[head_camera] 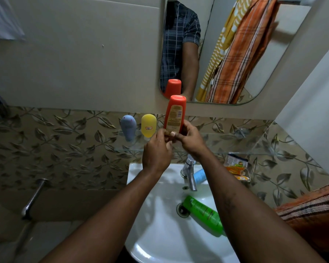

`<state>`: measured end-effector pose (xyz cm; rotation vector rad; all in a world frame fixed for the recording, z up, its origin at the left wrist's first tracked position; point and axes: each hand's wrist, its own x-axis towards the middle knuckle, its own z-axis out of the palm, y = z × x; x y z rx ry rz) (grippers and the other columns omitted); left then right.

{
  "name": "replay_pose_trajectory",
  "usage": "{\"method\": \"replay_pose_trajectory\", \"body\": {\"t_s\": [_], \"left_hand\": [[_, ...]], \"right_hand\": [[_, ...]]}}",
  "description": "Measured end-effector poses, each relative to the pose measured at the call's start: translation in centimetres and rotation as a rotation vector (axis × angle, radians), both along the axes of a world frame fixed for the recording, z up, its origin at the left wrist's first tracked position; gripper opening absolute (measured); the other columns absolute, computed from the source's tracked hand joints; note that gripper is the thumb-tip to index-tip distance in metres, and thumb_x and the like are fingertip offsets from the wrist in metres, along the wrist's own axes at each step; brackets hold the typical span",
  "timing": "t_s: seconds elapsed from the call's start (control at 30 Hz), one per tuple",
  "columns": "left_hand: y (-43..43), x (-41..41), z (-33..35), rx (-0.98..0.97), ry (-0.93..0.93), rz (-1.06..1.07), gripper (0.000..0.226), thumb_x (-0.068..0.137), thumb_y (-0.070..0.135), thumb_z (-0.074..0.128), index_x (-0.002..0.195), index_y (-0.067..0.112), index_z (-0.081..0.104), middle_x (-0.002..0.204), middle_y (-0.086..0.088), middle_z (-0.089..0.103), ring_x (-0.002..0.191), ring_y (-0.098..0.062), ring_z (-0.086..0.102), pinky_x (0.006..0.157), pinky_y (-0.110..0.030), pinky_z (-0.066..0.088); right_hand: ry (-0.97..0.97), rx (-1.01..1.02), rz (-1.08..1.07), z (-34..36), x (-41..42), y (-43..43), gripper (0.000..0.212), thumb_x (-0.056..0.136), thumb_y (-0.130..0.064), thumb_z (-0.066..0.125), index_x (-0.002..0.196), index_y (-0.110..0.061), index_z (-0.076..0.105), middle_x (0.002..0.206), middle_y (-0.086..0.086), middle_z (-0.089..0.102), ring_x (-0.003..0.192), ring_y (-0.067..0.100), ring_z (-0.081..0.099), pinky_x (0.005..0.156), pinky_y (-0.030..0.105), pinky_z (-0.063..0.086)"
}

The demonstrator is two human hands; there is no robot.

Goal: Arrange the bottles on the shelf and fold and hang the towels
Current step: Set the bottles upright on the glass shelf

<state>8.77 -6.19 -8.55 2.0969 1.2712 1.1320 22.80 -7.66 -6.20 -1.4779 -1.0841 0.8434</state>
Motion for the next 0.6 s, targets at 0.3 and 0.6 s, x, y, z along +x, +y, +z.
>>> {"method": "replay_pose_trajectory", "body": {"t_s": [0.3,0.6], "left_hand": [[0.1,-0.2,-0.1,0.017,0.009,-0.008,0.018,0.093,0.013,0.065,0.107,0.023,0.060,0.103,0.001,0.070,0.087,-0.025,0.066,0.068,-0.040,0.057],[-0.7,0.0,-1.0,0.137,-0.031,-0.049,0.016,0.091,0.011,0.067,0.105,0.018,0.062,0.100,-0.001,0.070,0.087,-0.023,0.065,0.069,-0.035,0.053]], "right_hand": [[-0.043,-0.006,0.005,-0.2,-0.1,0.4,0.055,0.094,-0.003,0.070,0.142,-0.023,0.052,0.128,0.002,0.070,0.121,0.020,0.067,0.107,0.051,0.054],[-0.129,0.141,-0.350,-0.7,0.4,-4.6,0.046,0.093,-0.011,0.075,0.134,-0.021,0.058,0.115,-0.004,0.071,0.107,0.009,0.069,0.097,0.034,0.058]]}}
